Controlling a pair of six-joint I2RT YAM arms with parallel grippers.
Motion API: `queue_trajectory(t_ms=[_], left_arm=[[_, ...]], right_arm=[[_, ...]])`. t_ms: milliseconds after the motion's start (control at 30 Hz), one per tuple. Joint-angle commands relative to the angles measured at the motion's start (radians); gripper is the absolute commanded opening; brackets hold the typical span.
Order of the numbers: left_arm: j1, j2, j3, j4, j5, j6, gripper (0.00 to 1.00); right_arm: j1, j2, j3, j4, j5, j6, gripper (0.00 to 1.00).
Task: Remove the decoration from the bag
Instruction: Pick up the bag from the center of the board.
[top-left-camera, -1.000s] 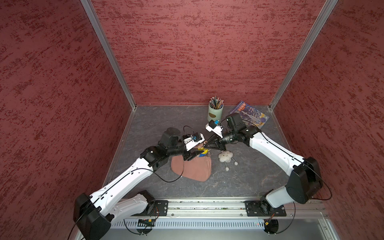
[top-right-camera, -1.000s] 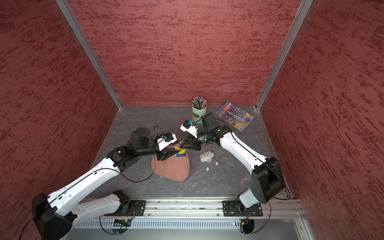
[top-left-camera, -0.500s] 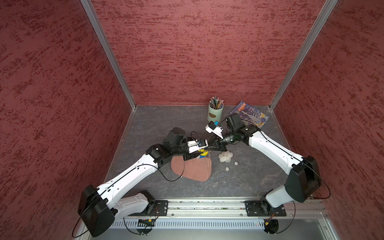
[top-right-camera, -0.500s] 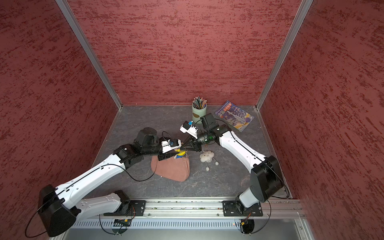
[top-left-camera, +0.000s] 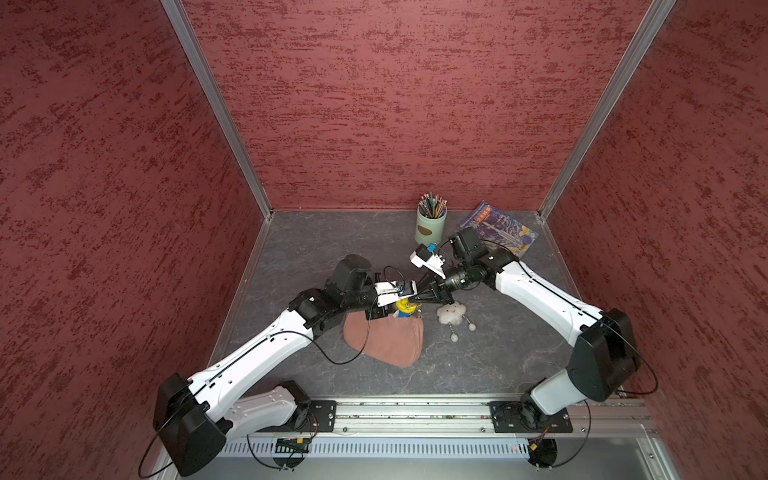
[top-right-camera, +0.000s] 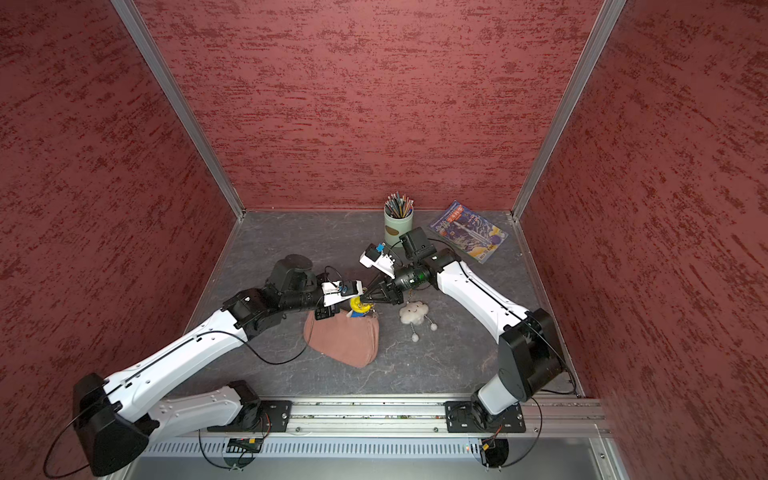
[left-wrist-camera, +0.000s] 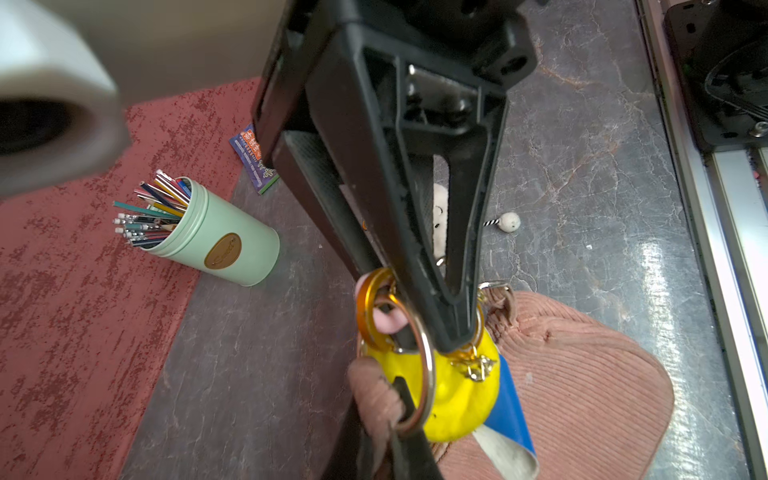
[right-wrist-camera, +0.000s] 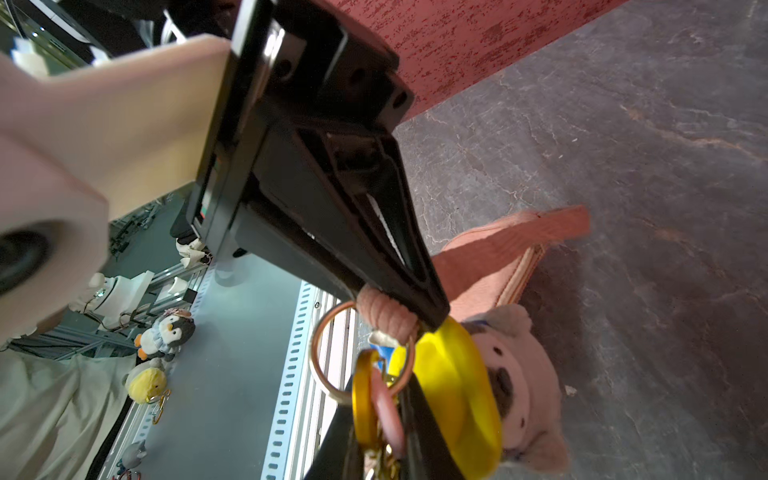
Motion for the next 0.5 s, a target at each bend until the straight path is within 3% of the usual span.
queue_trajectory(t_ms=[0, 467], left_arm=[[-0.001, -0.024, 0.043, -0.016, -0.02, -0.009, 0.0], [0.071, -0.011, 0.133, -0.178, 0.133, -0.066, 0.0]], right_arm=[[-0.005, 0.015, 0.044, -0.013, -0.013, -0.015, 0.07], [-0.003, 0.039, 0.063, -0.033, -0.03, -0.021, 0.15]])
